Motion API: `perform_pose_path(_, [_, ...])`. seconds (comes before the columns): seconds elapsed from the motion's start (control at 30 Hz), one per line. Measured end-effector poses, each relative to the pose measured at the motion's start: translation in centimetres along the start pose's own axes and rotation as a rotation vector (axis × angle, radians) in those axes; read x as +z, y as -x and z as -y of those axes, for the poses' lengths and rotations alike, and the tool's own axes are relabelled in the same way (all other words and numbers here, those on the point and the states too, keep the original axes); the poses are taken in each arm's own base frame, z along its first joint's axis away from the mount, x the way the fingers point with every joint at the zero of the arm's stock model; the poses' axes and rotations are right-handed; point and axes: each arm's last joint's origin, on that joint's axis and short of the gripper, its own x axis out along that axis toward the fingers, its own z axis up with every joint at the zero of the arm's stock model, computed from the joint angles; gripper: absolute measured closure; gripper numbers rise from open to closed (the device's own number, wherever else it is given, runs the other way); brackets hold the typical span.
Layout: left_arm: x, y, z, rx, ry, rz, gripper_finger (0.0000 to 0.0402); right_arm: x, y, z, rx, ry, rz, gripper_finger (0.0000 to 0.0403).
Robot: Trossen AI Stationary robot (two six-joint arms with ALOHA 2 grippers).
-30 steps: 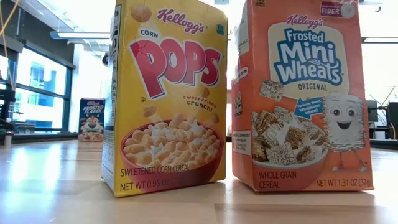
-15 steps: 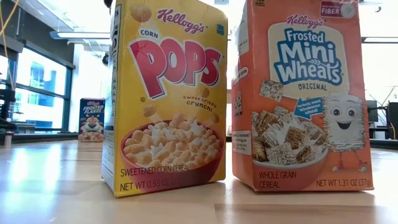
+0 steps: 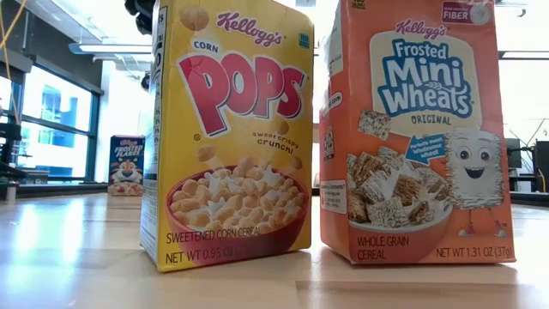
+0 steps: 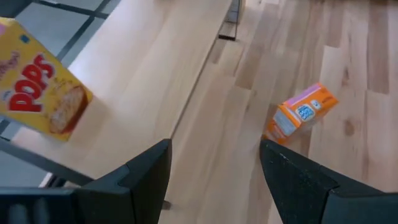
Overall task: Stack cereal on shelf
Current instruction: Put the top left orange cereal box on the shelf
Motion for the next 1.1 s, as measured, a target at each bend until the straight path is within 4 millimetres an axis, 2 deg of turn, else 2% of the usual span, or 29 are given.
perform_pose_path(0.23, [-1.2,-0.4,1.2,-0.043,-0.004,0.032,0.0167,0.7,0.1,-0.8,0.007,0.045,0.07,0.0107])
perform_pose_path(0.5, [-1.1,-0.3,2.2,-0.08,-0.035,0.066,0.0167,3.7,-0.2,-3.6,0.008,0.201,0.129,0.0107])
perform_pose_path(0.83, [-1.0,-0.3,2.2,-0.051,-0.063,0.078,0.0167,4.8,-4.7,-5.0,-0.167,0.2,-0.094,0.0107])
perform_pose_path(0.93, [-1.0,-0.3,2.1,-0.018,-0.062,0.078,0.0167,4.2,-6.2,-5.0,-0.205,0.172,-0.19,0.0107])
perform_pose_path(1.1, [-1.1,-0.3,2.0,0.031,-0.048,0.079,0.0167,2.0,-8.4,-4.9,-0.249,0.127,-0.311,0.0107])
